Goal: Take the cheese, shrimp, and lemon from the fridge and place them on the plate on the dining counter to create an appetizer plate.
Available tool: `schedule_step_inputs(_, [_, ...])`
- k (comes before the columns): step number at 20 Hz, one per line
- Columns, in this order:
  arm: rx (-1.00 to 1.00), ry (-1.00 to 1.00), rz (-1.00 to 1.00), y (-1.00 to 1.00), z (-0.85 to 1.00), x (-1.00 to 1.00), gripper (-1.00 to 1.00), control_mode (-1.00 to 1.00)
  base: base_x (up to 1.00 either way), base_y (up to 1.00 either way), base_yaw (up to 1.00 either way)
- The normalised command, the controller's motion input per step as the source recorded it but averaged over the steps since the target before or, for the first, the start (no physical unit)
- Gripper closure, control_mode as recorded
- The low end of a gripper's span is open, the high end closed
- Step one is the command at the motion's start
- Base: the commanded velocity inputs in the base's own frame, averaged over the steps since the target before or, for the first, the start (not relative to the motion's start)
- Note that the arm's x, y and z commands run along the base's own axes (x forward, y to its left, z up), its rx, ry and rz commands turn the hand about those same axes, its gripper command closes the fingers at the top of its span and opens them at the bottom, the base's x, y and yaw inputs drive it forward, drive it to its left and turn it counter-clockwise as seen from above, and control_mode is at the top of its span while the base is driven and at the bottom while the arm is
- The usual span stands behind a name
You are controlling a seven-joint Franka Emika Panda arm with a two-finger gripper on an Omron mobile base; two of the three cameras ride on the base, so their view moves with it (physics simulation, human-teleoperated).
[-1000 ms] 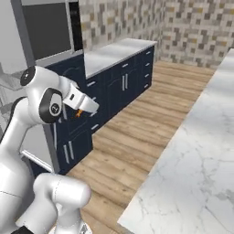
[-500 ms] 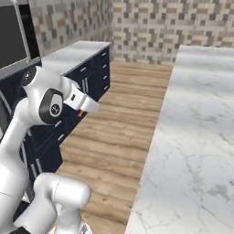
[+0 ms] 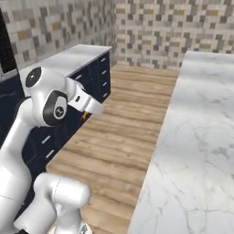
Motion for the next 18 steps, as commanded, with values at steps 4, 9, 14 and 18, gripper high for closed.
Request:
schedule_step_inputs(4, [0.0, 0.0, 0.0, 0.0, 0.0, 0.0, 1.0, 1.0, 1.0, 0.0, 0.11])
schedule_step_inputs(9, [0.0, 0.0, 0.0, 0.0, 0.0, 0.0, 1.0, 1.0, 1.0, 0.0, 0.0])
schedule_step_inputs(14, [0.0, 0.0, 0.0, 0.0, 0.0, 0.0, 1.0, 1.0, 1.0, 0.0, 0.0])
schedule_step_inputs(18, [0.0, 0.0, 0.0, 0.0, 0.0, 0.0, 1.0, 1.0, 1.0, 0.0, 0.0])
